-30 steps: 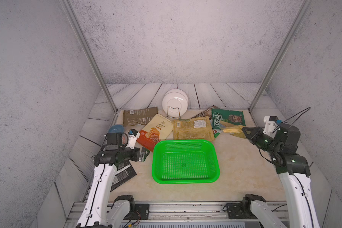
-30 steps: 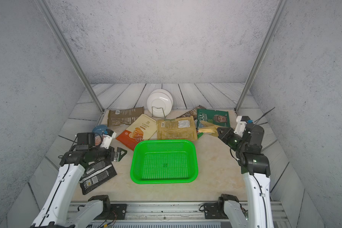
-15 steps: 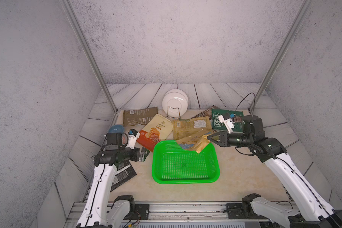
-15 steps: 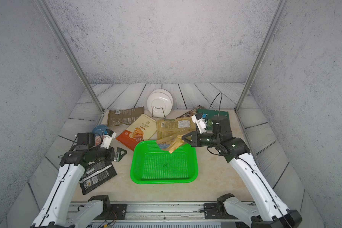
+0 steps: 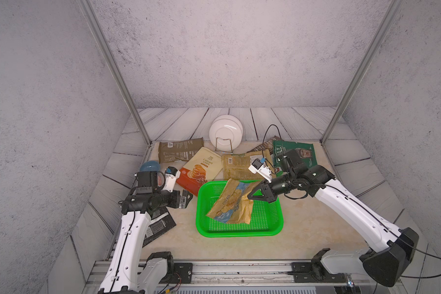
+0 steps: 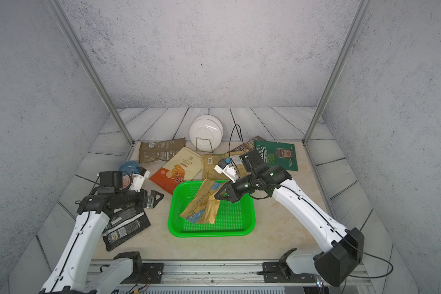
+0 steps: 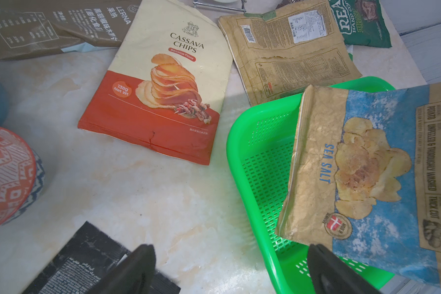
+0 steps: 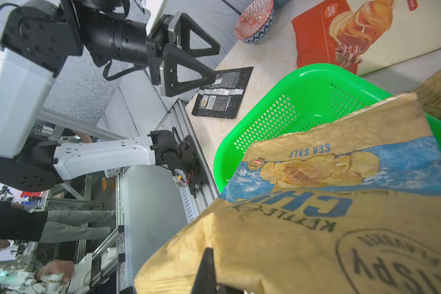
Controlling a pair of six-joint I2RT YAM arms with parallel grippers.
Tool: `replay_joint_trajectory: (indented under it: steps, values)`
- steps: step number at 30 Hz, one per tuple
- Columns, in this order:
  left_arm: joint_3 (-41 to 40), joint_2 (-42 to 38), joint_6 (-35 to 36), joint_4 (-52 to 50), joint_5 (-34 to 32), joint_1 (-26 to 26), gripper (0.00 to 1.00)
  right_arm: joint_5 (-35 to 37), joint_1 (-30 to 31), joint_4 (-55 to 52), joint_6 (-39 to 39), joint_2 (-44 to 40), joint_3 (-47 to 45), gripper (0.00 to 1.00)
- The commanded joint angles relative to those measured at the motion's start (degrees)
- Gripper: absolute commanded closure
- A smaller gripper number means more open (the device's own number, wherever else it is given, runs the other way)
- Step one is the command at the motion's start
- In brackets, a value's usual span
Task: Put the potato chips into the basket
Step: Place the potato chip in the basket.
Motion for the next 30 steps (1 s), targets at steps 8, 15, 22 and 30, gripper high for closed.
replay_joint_trajectory:
  steps: [8,15,22,30]
  values:
    - [-0.3,0.1,0.9,0.3,0.6,0.0,0.00,-9.9,0.7,-7.2,-15.7,9.1,7.7,1.00]
    - [-0.4,0.3,0.9,0.3,0.6,-0.1,0.00,-10.5,3.3,-16.7,-24.4,12.0,11.0,1.00]
    - [-0.4,0.5,1.0,0.4,0.5,-0.3,0.00,-10.8,4.0,-18.4,-27.1,10.0,10.7,1.00]
    - [-0.3,0.7,1.0,0.4,0.2,-0.6,0.00,-11.6,4.2,-18.8,-30.1,17.5,13.2,1.00]
